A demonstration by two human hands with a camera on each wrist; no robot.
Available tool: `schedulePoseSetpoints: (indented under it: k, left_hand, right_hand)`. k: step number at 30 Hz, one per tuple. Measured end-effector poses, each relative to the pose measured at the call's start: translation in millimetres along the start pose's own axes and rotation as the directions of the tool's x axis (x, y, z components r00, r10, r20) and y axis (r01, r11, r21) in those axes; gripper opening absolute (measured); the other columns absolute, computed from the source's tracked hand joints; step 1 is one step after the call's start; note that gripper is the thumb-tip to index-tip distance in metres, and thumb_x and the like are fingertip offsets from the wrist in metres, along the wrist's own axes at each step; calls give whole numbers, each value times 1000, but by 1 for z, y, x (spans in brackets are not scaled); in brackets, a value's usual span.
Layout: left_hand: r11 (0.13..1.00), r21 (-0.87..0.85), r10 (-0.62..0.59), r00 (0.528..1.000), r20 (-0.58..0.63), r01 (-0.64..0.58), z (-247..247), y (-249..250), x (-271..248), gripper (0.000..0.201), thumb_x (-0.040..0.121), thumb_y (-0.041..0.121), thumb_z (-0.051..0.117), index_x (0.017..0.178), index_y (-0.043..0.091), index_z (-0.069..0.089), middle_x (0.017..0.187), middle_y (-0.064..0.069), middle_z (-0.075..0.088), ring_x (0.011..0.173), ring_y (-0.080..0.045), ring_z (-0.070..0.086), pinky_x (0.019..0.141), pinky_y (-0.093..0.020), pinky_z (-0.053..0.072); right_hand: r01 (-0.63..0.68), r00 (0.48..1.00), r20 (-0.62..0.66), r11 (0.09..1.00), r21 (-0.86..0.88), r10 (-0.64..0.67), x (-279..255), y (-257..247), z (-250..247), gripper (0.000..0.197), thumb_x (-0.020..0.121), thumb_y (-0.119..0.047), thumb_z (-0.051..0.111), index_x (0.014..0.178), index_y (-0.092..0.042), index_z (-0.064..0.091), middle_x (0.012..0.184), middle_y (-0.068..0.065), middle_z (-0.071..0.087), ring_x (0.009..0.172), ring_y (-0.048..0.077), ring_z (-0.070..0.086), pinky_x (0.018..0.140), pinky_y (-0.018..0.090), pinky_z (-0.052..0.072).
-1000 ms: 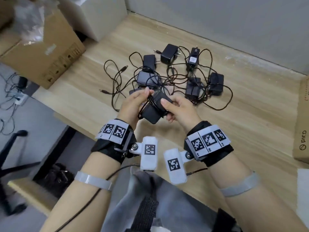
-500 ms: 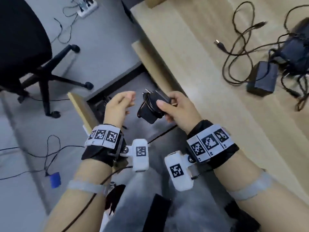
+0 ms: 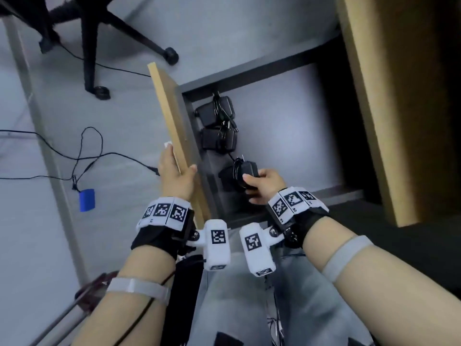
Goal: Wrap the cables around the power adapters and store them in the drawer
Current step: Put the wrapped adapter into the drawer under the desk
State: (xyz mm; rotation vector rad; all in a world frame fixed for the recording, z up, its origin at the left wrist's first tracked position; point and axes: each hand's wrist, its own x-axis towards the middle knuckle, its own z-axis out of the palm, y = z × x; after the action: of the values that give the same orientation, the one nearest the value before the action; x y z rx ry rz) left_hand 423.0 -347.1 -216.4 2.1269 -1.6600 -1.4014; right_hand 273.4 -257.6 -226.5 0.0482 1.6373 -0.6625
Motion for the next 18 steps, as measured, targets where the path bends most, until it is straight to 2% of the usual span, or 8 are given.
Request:
schedulePoseSetpoints:
  k: [1, 3, 6, 9, 12, 15, 16, 18]
  left_hand:
    - [1000, 16, 19, 1000, 15, -19, 1, -4, 1, 69, 83, 10, 59, 144, 9, 27, 153, -13, 21, 142, -27, 19, 118, -34, 11]
    - [997, 61, 45, 998, 42, -47, 2, -9, 0, 65, 88, 4, 53, 146, 9, 22, 156, -10, 9, 144, -20, 7, 107, -12, -1]
    - [996, 59, 61, 996, 66, -64, 2, -11, -2, 67, 91, 2, 49, 147, 11, 14, 157, -6, -2, 144, -15, 0, 100, -7, -2]
    - [998, 26, 55, 997, 59, -57, 1, -11, -1, 67, 90, 1, 49, 147, 13, 15, 157, -5, -2, 144, -15, 2, 104, -12, 1]
    - [997, 19, 68, 996, 60, -69, 2, -9, -3, 67, 90, 1, 50, 146, 17, 19, 157, -4, 0, 144, -14, 4, 103, -13, 3]
    - [999, -19, 33, 994, 104, -32, -3, -6, -1, 65, 87, 2, 53, 144, 18, 26, 157, -5, 5, 144, -15, 5, 105, -13, 4]
    - [998, -65, 7, 990, 142, 2, -5, 0, -5, 68, 84, 7, 57, 144, 20, 28, 157, -6, 9, 144, -17, 8, 112, -19, 7]
    - [981, -178, -38, 980, 196, 74, -8, 6, -9, 83, 70, 27, 64, 144, 24, 26, 156, -6, 17, 143, -21, 18, 117, -41, 17]
  right_hand:
    - [-10, 1000, -1, 1000, 0, 10, 5, 1, 5, 26, 89, -14, 59, 67, -17, 45, 69, 1, 55, 60, 12, 51, 53, 29, 45]
    - [-23, 1000, 0, 1000, -10, 23, 13, 1, 14, 26, 90, -13, 57, 68, -18, 43, 71, 2, 54, 61, 11, 51, 53, 29, 46]
    - [-23, 999, -46, 999, -26, 22, 22, -1, 24, 27, 88, -12, 59, 71, -19, 40, 73, 0, 51, 62, 11, 51, 51, 28, 48]
    - [-6, 998, -68, 997, -75, 0, 27, -2, 30, 15, 85, -12, 63, 86, -9, 49, 72, -2, 48, 65, 13, 52, 61, 33, 53]
    - [-17, 998, -69, 994, -110, 9, 29, -4, 31, 31, 84, -13, 66, 109, -1, 53, 74, 0, 51, 84, 27, 59, 84, 47, 53]
    - [-24, 997, -75, 991, -131, 14, 23, -8, 24, 29, 83, -15, 67, 106, -7, 52, 90, 2, 53, 97, 23, 55, 96, 39, 47]
    - [-19, 996, -87, 993, -116, 9, 18, -11, 18, 35, 83, -15, 67, 113, -7, 50, 99, 3, 52, 99, 20, 51, 97, 36, 45]
    - [10, 993, -118, 996, -90, -20, 5, -20, 3, 49, 84, -13, 65, 127, -6, 43, 117, 7, 49, 109, 19, 48, 102, 35, 42]
